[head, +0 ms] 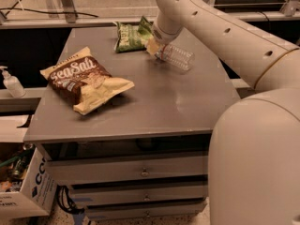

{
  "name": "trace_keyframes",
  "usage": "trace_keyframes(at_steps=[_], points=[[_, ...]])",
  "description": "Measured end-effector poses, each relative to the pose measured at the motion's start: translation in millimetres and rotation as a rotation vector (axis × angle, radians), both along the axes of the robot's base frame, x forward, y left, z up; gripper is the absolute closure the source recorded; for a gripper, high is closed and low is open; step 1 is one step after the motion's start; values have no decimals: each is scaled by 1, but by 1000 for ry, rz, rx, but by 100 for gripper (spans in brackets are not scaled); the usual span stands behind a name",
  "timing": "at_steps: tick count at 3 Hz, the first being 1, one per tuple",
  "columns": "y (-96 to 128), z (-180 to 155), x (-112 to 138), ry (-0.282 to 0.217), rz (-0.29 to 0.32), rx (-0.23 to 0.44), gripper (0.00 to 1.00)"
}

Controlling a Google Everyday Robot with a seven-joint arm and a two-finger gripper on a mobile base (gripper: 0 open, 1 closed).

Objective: Place water bottle upright

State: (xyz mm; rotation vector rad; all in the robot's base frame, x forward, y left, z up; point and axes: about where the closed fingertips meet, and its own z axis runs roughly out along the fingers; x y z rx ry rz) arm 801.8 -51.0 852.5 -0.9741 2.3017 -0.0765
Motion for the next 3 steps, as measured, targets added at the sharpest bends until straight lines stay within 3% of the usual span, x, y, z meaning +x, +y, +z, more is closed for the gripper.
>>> trace_keyframes(at_steps=[1,2,3], points=[[1,2,-1,3,10,10,88],[11,7,-7,7,81,52,100],[27,23,-19,-5,214,145,100]])
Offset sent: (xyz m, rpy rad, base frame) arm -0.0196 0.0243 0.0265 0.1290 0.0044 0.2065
